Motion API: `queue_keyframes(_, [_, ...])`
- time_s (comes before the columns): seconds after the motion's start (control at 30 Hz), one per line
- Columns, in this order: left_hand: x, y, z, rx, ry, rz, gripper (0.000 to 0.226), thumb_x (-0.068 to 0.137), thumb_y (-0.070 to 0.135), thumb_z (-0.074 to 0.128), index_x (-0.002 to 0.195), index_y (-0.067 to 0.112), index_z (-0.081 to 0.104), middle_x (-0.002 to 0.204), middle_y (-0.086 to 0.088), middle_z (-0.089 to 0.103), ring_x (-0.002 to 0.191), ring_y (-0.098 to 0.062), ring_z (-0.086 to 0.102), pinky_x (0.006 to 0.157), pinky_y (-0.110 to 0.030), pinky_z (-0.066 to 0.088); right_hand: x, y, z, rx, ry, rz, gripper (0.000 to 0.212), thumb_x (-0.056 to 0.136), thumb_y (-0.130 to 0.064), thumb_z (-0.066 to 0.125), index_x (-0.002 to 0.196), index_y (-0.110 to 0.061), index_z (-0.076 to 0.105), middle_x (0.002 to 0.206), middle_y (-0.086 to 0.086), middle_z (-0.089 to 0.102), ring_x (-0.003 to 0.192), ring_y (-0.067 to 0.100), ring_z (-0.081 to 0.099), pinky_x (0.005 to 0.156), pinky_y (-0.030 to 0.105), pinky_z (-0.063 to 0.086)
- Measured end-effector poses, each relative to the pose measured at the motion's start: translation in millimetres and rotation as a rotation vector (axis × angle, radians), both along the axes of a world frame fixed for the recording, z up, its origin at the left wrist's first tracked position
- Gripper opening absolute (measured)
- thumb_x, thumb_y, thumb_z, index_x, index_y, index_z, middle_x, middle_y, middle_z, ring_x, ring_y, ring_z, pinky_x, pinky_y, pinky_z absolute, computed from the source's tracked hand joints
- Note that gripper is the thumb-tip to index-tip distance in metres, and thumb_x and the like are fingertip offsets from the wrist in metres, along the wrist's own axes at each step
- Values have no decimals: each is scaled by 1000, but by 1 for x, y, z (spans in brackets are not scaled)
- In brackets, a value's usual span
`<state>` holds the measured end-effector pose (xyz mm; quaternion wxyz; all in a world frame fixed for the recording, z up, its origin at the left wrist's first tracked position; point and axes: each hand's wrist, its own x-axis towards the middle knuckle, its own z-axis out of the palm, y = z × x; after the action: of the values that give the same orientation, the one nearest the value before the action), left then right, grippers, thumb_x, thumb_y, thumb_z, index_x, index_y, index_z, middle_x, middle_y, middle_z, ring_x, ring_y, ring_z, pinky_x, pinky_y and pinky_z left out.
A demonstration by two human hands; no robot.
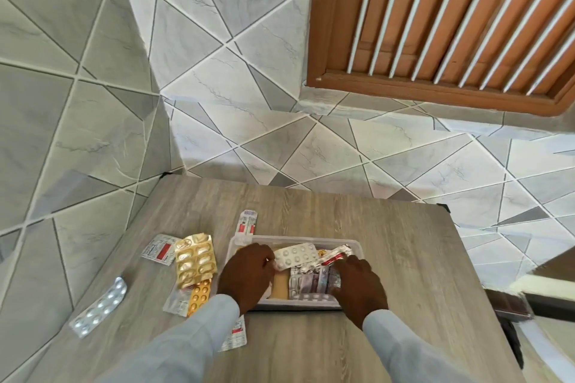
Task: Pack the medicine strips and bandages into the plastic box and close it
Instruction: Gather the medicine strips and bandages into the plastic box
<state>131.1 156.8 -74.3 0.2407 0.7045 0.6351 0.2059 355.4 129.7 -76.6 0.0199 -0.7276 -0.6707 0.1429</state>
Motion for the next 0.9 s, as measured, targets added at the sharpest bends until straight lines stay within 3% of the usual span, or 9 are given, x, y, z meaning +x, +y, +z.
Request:
queue_keyframes(0.23, [-61,-21,8,63,-53,176,11,91,25,56,98,22,65,95,4,65,87,-15,59,77,-28,46,-16,-6,12,132,92,-11,40,86,-32,57,125,-24,51,129,1,54,121,23,46,95,36,43])
queue_keyframes(0.4, [-94,-52,0,8,-80,383,9,88,24,57,90,28,65,95,3,67,85,-15,58,75,-27,42,-60,-34,21,204,278,249,38,89,-27,55,126,-19,55,127,4,57,121,26,49,103,35,38])
queue_keyframes(0.5, [-106,-78,-6,-57,-83,473,11,90,23,54,88,30,63,95,3,64,87,-16,57,76,-29,43,-94,-58,14,276,289,469,36,81,-26,62,117,-25,61,116,-4,64,109,17,61,93,25,47])
queue_keyframes(0.63, [-124,-106,-16,-102,-86,526,13,86,24,61,87,36,57,94,7,59,92,-16,58,79,-26,41,-133,-75,1,-65,261,606,48,94,-32,45,140,-27,38,148,-3,39,136,17,35,111,30,28])
queue_keyframes(0.8, [-164,-107,-23,-93,-43,533,15,85,27,63,93,38,58,105,6,60,106,-18,57,95,-37,46,-169,-64,-14,-217,128,626,61,93,-24,50,148,-22,24,157,2,25,142,22,27,117,35,23])
queue_keyframes(0.9, [-193,-94,-28,-75,37,533,17,85,26,62,100,32,62,115,3,59,113,-18,53,97,-34,41,-187,-55,-28,-259,50,582,66,91,-15,48,149,-22,18,159,3,17,143,25,25,116,38,27])
